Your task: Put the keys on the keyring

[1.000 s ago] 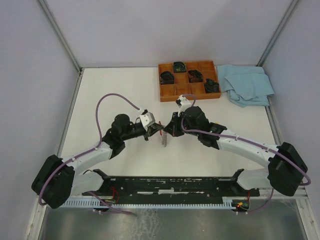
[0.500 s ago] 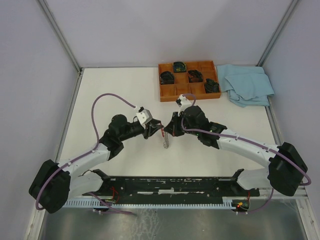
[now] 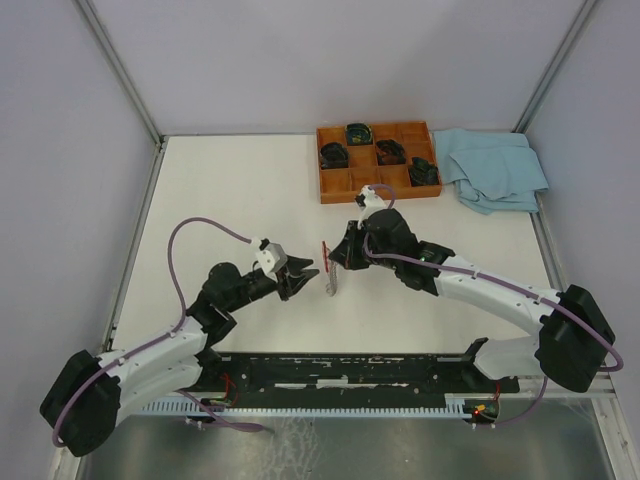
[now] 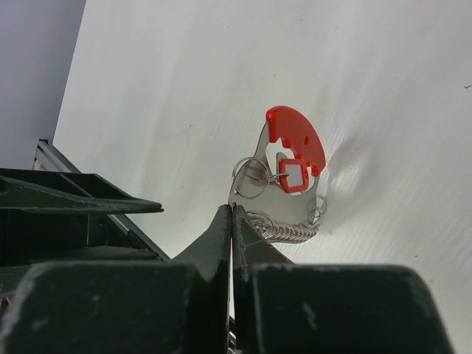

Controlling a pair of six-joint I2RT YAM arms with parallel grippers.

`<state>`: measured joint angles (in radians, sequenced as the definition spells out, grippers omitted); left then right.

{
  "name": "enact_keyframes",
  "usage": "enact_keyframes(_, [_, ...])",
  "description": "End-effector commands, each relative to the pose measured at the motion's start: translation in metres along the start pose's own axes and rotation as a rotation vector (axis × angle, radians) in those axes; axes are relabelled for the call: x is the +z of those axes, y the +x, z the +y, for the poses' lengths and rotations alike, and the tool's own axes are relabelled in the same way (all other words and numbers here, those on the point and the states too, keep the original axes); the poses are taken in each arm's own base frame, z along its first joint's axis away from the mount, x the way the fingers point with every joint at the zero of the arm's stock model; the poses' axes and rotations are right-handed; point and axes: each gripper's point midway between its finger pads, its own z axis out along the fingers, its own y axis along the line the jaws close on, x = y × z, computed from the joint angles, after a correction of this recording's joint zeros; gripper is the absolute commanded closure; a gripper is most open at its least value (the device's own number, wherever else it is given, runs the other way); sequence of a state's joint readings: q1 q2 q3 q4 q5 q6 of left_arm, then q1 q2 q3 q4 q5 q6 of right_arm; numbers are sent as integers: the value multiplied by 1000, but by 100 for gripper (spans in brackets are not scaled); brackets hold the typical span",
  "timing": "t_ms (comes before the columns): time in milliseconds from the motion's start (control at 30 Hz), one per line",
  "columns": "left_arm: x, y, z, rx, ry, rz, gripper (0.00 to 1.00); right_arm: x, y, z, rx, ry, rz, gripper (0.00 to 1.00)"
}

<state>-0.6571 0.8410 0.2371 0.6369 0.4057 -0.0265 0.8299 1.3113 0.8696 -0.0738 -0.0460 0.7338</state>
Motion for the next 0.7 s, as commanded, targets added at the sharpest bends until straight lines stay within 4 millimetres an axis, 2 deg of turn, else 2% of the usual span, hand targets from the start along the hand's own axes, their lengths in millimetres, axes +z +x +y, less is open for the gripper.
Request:
enact_keyframes(0, [12,-16,-5,-13,-14,-85,62,-2,-27,14,28,-11,-73,99])
enact_keyframes(233, [32,-7,-4,39,-41,-101,61,-2,-28,13,34,1,-69,99])
enact_keyframes(667, [46,2,4,-10,-85,-102,56,-1,-27,12,40,3,-69,99])
